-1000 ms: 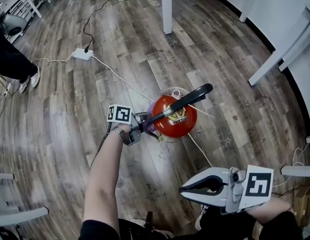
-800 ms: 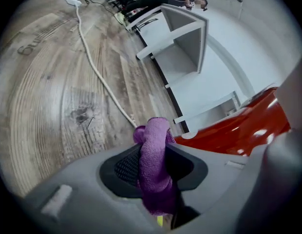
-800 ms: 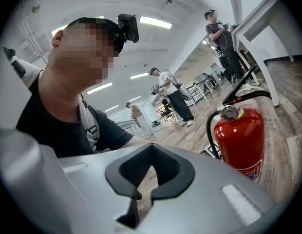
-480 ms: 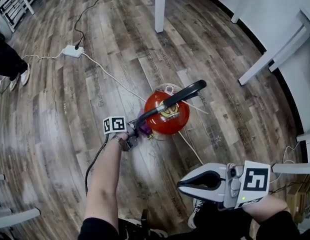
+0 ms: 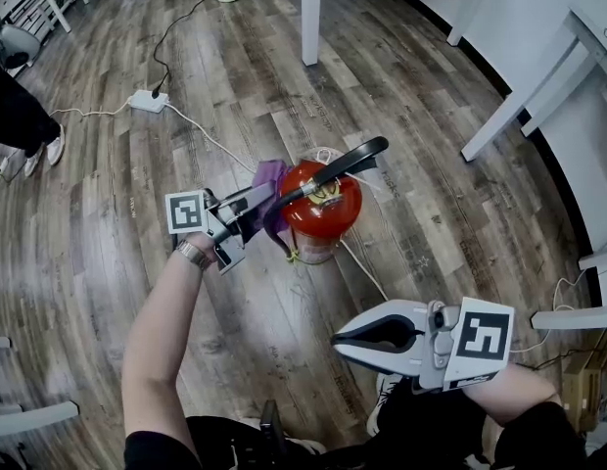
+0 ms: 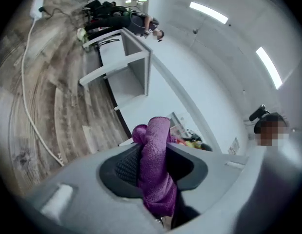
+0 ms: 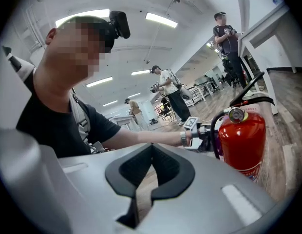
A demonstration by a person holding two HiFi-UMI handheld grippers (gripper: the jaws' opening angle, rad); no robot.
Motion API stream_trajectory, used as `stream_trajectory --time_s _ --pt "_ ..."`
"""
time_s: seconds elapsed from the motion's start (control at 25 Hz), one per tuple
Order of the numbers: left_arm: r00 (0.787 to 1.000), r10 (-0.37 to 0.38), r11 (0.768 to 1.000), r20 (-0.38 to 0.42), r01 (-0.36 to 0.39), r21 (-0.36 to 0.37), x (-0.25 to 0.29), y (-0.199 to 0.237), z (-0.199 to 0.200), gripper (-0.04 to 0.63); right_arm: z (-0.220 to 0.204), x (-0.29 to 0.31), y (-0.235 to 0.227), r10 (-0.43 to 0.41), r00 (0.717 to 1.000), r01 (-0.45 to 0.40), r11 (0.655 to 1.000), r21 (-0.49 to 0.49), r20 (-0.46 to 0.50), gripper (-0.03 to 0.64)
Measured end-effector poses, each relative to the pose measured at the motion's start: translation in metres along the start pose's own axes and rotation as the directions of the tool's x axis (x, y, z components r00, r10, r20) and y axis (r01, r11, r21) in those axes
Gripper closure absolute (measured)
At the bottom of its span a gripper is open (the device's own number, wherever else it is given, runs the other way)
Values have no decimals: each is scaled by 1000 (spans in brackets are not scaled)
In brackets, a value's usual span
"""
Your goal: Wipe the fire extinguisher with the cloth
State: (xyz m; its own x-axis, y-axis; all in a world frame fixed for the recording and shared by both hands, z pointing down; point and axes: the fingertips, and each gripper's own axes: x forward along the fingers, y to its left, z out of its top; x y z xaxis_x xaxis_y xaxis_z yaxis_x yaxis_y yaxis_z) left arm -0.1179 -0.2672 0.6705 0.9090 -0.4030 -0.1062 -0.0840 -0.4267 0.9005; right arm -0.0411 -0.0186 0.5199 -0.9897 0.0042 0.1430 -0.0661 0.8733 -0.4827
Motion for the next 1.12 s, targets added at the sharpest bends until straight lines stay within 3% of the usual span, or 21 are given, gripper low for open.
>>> stream_trajectory --time_s 0.16,0.2,0.24,0.28,0.32,0.36,0.4,0.44,0.48,0.52,0.56,0.6,0.64,0.68,0.8,0.88,0.96,1.0,1.12 --pt "994 -104 980 14 100 174 3 -83 33 477 5 0 2 6 1000 -6 1000 -3 28 617" --pt "995 -103 958 1 99 268 4 -104 37 477 6 1 4 14 1000 -14 1000 -7 28 617" --pt "996 -81 919 -23 84 386 6 -123 37 477 5 1 6 21 999 -20 1000 -12 27 617" --pt "998 -40 857 -54 62 512 8 -141 33 477 5 2 7 26 999 -26 1000 -16 27 617" --pt "996 22 774 -85 37 632 11 -154 26 477 5 2 8 30 999 -30 999 -17 27 617" --pt "989 100 672 -105 11 740 13 -161 16 476 5 2 8 32 999 -32 999 -16 29 617" --pt "977 186 552 -108 -13 834 15 -162 5 476 5 2 8 34 999 -33 999 -13 32 617" --pt "960 265 416 -93 -27 909 15 -158 -4 476 6 2 8 35 999 -35 999 -8 36 617" --pt "944 325 279 -63 -32 960 14 -152 -12 474 8 2 9 37 999 -37 999 -4 40 617" --pt "934 358 167 -24 -39 985 12 -147 -19 465 9 2 9 39 998 -39 999 -1 43 617" --pt "931 366 98 19 -59 993 10 -143 -23 462 10 2 9 41 998 -41 999 0 44 617" --pt "932 356 67 62 -91 994 7 -141 -24 460 10 2 9 42 998 -42 999 -1 42 617" --pt "936 338 63 101 -130 990 4 -138 -25 457 10 2 10 42 998 -42 999 -1 40 617" --pt "937 321 79 138 -171 982 0 -134 -26 454 10 2 10 43 998 -43 999 1 38 617" --pt "922 319 170 219 -283 944 -19 -110 -36 451 9 2 11 43 999 -43 999 10 33 617" --pt "905 359 208 229 -317 925 -30 -77 -46 442 9 3 9 39 999 -40 999 13 29 617" --pt "889 415 249 191 -313 917 -35 -28 -65 440 9 5 7 42 999 -43 999 13 28 617" --pt "876 459 284 148 -302 910 -36 1 -80 440 9 6 7 47 999 -47 999 16 28 617" --pt "799 601 378 -6 -277 884 -38 84 -130 442 6 10 10 58 998 -59 998 27 19 617"
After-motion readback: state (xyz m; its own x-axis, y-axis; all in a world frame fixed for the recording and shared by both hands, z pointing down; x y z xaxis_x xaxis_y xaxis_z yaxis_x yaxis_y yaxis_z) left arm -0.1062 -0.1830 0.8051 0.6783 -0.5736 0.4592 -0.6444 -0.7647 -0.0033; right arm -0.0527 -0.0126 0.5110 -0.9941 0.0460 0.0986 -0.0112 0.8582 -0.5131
